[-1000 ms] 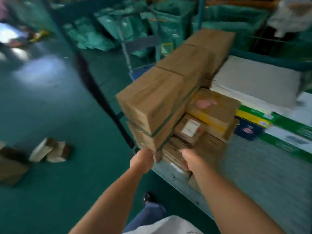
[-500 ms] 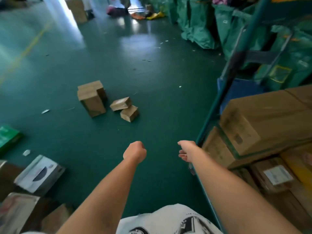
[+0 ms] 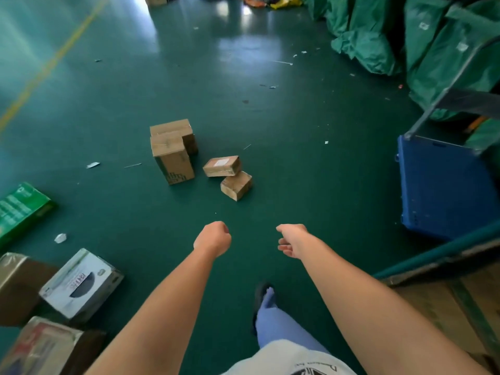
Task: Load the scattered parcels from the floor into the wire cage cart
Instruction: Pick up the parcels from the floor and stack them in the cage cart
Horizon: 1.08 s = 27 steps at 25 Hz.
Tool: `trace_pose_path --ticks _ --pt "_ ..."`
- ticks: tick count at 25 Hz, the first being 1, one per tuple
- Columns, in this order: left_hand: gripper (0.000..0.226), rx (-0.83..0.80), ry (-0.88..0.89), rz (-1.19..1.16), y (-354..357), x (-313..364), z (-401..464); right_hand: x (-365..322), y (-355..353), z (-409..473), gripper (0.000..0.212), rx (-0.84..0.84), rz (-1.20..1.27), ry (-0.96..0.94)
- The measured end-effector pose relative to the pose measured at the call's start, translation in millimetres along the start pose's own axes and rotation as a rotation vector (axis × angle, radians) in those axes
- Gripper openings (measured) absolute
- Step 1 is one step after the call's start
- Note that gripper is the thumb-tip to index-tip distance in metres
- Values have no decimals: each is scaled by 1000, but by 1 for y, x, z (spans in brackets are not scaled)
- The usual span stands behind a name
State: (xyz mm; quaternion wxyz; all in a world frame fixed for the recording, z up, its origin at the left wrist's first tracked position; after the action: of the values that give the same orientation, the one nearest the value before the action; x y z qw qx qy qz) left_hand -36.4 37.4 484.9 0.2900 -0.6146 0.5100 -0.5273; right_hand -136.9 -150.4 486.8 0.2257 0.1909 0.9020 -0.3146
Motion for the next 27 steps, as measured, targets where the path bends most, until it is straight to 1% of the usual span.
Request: trace_pose_path --ticks 5,7,10,12,15,19,24,27 --pt "33 4 -70 35 -39 2 105 -108 55 47 19 -44 -42 27" --pt "32 11 -112 16 -56 -2 147 -158 79 62 22 -95 -76 2" --pt "32 3 -129 -10 -82 -7 208 -223 112 87 25 -75 -82 -14" --pt "32 -11 -131 -20 -91 -16 251 -258 138 99 25 -94 -108 -19" --pt "31 -13 -101 -42 -106 -22 327 -313 175 125 25 -71 -100 -35" --pt "31 -56 -45 -25 -120 -26 433 -365 220 151 25 -20 -65 35" --pt "30 -102 -5 23 -133 -12 534 -429 252 198 22 17 -13 119" --pt "30 -121 9 30 -133 6 594 -476 268 236 21 23 -38 111"
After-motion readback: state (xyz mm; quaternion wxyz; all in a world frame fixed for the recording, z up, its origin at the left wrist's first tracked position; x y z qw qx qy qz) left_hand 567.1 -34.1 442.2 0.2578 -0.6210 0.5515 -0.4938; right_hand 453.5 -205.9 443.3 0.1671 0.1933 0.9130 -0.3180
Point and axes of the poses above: each hand's wrist, its own z-axis towards the middle knuckle, its own y-axis out of the palm, x = y × z, the point moved 5 cm from there along z, towards the middle knuckle, and after that the axes turned 13 degrees about x, right-handed, at the moved point
